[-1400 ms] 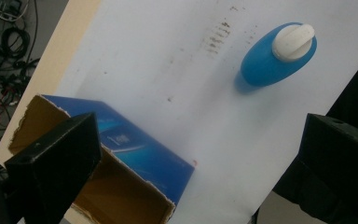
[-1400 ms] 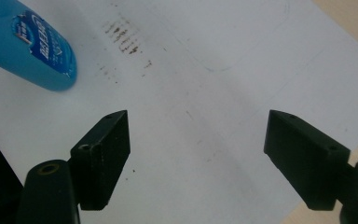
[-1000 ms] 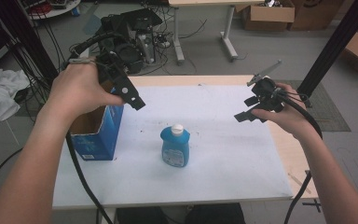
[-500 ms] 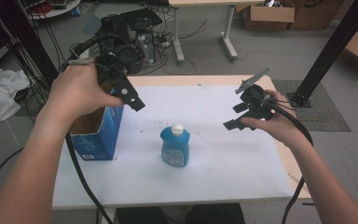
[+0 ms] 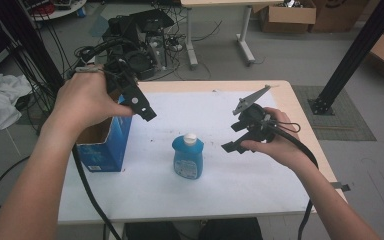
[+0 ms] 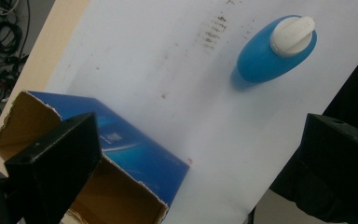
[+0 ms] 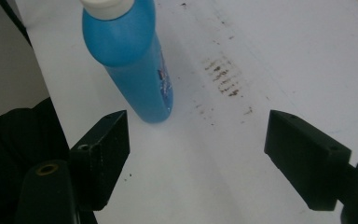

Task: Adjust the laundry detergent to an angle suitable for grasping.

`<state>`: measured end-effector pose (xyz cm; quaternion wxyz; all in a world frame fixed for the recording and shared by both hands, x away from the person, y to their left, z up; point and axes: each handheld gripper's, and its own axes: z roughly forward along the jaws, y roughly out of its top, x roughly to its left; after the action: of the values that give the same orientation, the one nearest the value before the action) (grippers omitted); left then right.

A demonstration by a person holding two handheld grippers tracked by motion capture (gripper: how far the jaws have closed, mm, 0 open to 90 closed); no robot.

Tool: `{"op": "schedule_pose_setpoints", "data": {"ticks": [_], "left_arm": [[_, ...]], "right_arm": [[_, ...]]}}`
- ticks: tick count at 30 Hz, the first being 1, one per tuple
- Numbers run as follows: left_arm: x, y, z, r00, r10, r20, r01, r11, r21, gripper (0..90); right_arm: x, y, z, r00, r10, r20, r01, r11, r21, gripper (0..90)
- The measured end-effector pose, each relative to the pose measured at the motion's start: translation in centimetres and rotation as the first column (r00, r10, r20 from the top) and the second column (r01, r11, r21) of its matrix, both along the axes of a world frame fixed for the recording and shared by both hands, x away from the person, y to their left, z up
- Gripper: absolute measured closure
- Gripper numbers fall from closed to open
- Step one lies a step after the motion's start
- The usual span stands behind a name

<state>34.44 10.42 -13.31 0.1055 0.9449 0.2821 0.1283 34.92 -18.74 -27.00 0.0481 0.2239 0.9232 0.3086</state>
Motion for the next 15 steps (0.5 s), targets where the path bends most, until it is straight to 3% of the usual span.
{"op": "schedule_pose_setpoints", "data": {"ticks": [15], "left_arm": [[0.1,0.1,-0.4,1.0,0.005,-0.003,-0.005,1.0,0.009,0.1]], "right_arm": [[-0.6,2.6,-2.2,0.9987,0.049,-0.014,-0.048,0.995,0.085,22.3]]}}
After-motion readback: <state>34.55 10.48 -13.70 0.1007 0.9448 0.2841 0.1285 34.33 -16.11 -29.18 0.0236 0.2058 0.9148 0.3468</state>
